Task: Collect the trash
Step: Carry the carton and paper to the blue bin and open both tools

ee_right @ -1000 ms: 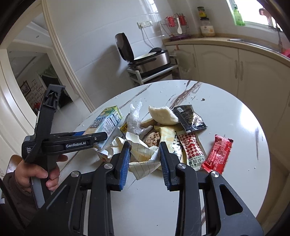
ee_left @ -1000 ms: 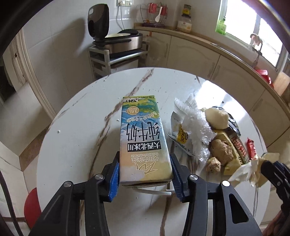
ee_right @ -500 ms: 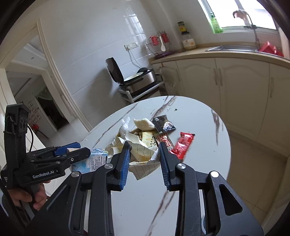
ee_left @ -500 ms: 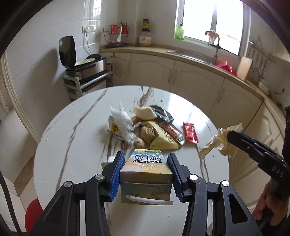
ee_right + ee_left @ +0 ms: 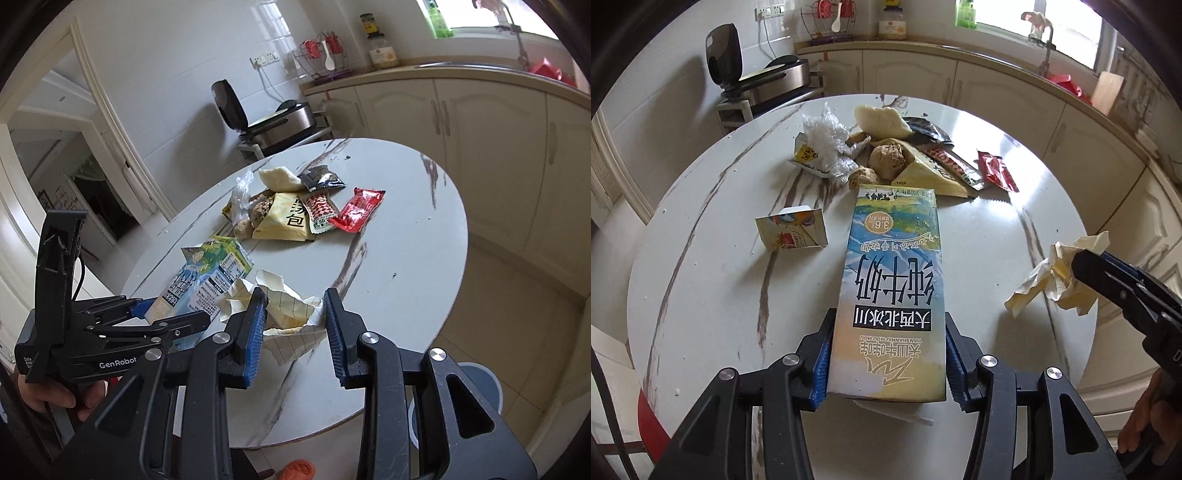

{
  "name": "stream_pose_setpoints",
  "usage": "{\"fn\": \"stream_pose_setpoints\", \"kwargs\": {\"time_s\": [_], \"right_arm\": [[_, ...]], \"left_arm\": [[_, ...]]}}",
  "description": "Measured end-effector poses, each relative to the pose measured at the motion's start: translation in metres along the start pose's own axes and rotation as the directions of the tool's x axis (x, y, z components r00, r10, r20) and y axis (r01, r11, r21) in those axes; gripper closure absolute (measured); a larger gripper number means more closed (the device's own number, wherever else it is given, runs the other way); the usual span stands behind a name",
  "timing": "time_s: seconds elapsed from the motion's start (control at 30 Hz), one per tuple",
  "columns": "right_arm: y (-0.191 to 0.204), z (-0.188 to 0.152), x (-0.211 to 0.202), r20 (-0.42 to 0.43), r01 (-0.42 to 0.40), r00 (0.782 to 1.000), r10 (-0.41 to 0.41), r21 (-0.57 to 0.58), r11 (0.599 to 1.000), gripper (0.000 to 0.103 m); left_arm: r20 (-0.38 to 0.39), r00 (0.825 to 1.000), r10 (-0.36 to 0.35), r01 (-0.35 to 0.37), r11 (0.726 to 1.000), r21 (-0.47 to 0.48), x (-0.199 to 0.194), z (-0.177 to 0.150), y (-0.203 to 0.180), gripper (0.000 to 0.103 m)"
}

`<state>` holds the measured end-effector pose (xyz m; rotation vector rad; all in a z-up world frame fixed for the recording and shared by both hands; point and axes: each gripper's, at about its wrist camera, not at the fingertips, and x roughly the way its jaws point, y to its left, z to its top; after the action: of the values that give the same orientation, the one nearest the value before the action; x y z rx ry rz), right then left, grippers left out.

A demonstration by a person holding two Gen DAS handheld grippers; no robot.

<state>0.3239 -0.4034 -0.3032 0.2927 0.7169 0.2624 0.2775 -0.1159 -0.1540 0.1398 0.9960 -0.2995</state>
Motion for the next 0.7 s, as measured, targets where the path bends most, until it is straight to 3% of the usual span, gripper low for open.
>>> {"fn": "stream_pose_setpoints", "kwargs": {"time_s": [0.2,0.43,0.57,0.7], "right_arm": [[-0.009,-0.005,0.001,0.028,-0.005,1.0,0.004,0.029,1.0,0.074],[-0.049,-0.004,-0.053,0.167,0.017,0.985,-0.04,0.138,0.99,0.074],[-0.09,-0.014,-0.096,0.236,0.093,0.961,-0.147,0.227,0.969,0.074],[-0.139,-0.041,-0.119,0.226,0.176,0.938,-0.263,0.342,0.923,0.074]], "left_arm": [[0.073,0.997,-0.03,0.027,0.999,0.035,-0.008,-0.007,-0.009,0.058],[0.145,0.981,-0.129,0.11,0.985,0.131,-0.044,-0.004,-0.06,0.058],[0.126,0.972,-0.197,0.163,0.957,0.241,-0.046,-0.003,-0.119,0.058],[0.064,0.96,-0.272,0.233,0.906,0.352,-0.031,-0.006,-0.186,0.058]]}}
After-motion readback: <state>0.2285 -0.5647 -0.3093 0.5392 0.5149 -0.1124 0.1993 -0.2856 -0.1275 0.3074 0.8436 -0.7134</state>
